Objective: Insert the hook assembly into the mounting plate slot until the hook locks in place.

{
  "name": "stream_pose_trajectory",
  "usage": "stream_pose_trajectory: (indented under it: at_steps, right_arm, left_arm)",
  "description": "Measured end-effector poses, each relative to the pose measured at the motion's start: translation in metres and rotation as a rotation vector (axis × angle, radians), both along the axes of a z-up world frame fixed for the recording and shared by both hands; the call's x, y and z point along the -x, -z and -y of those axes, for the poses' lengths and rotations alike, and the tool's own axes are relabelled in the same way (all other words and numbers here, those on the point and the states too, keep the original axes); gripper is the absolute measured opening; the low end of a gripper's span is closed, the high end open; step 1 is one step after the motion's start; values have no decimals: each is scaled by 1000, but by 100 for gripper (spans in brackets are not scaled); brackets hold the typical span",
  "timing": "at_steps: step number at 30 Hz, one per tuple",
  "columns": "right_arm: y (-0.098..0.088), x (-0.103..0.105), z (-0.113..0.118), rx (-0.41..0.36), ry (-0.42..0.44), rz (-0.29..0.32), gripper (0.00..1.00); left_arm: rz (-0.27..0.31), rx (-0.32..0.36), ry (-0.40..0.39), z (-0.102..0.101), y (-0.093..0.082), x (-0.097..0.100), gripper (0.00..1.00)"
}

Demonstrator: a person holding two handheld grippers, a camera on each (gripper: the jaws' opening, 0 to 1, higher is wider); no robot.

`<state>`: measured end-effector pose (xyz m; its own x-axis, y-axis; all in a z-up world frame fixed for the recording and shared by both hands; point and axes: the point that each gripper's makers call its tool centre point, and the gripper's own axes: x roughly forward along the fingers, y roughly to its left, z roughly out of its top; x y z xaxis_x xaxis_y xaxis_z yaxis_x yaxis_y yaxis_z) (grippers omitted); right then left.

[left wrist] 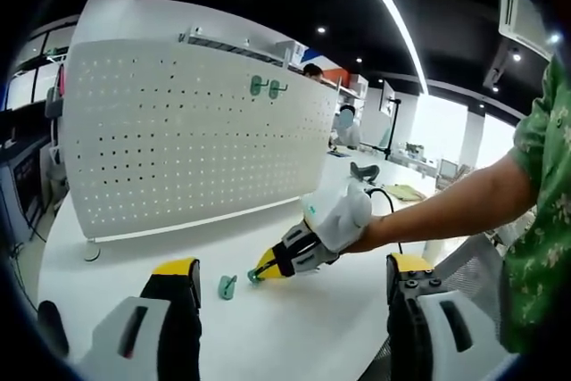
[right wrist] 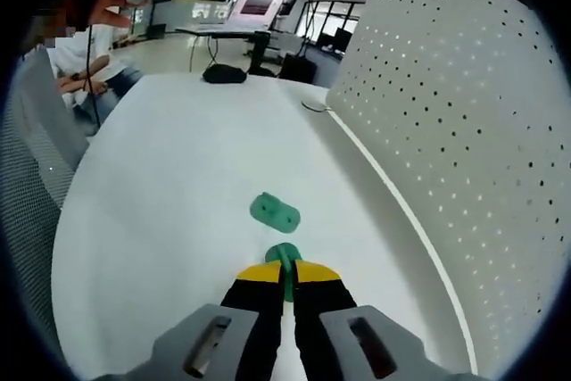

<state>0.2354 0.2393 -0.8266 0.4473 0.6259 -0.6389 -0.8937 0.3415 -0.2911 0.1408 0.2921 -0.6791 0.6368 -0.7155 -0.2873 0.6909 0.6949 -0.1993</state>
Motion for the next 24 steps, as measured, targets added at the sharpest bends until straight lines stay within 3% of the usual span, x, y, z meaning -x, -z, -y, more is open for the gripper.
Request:
stream_pose_trajectory:
  at_steps: [12, 24]
  right_arm:
    - [-49, -10, 11, -152, 120, 53, 2]
    - [-97, -8, 16, -275, 184, 111, 2]
  left_arm:
    - [28, 11, 11, 6, -11, -4, 88]
    - [74, 35, 13, 8, -32, -11, 87]
